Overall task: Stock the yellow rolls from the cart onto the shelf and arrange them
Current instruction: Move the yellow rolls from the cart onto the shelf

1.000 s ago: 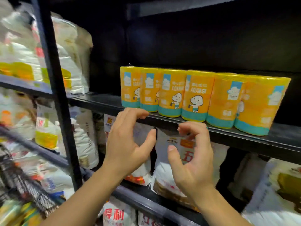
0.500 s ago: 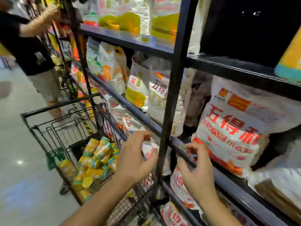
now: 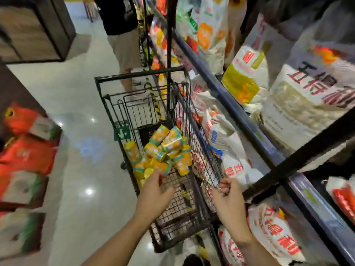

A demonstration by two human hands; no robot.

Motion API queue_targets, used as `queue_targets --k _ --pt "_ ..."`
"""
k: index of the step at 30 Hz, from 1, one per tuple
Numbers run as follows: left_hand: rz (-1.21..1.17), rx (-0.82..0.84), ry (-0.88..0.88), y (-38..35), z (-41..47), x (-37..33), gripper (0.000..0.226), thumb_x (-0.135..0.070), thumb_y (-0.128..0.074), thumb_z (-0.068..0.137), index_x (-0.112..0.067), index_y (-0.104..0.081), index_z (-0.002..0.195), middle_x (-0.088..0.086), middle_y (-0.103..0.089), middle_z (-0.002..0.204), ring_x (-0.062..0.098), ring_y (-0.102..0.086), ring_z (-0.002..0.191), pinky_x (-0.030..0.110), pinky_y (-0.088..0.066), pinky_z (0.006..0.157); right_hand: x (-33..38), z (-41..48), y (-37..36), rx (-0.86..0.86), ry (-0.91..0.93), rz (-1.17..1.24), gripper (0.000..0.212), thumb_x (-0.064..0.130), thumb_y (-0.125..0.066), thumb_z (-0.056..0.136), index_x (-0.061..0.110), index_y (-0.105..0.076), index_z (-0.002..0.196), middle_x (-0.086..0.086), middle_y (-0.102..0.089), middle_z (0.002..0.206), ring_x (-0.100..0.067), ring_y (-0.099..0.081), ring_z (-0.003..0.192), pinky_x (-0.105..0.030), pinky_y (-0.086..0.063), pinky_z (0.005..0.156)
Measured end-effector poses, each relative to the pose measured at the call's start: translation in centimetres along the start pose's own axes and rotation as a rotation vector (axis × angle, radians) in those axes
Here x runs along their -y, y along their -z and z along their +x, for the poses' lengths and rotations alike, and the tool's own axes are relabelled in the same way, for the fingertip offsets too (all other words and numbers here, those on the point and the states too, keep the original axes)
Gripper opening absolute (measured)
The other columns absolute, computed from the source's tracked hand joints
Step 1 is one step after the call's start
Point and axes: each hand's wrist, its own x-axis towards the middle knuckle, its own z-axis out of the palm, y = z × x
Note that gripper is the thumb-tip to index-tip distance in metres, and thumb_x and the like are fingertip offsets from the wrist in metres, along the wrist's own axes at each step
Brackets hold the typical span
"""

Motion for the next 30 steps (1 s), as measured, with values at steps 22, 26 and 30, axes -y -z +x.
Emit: queue_targets --k 22,26,30 --pt "-0.256 -0.179 0.687 -8.5 19.3 14.6 0.017 -0.016 -0.066 0.088 -0.009 -0.052 0.094 0.002 -0.056 0.082 0.019 -0.053 0.068 0.020 -0.041 0.053 -8.7 27.0 -21.8 0.401 -0.127 -0.294 0.045 0.054 -0.065 0.069 0.021 -0.056 0.097 0.000 -0.062 0.091 -0.016 -0.060 0.080 -0.035 -0.052 0.067" --pt "-0.339 -0.226 0.744 -8.4 24.4 17.3 0.019 -0.020 -0.066 0.090 -0.008 -0.053 0.097 -0.004 -0.052 0.082 0.014 -0.054 0.075 0.020 -0.043 0.060 -7.5 32.1 -24.3 0.471 0.157 -0.512 0.050 0.019 -0.071 0.080 0.017 -0.054 0.127 -0.002 -0.051 0.121 -0.017 -0.050 0.113 -0.026 -0.039 0.093" --pt "-0.427 -0.210 0.764 -9.8 28.4 19.2 0.018 -0.026 -0.067 0.083 -0.018 -0.050 0.084 0.002 -0.055 0.079 0.009 -0.061 0.072 0.016 -0.048 0.065 -7.2 36.3 -26.7 0.607 0.510 -0.782 0.066 0.023 -0.075 0.077 0.011 -0.051 0.138 -0.015 -0.052 0.135 -0.036 -0.045 0.126 -0.043 -0.036 0.105"
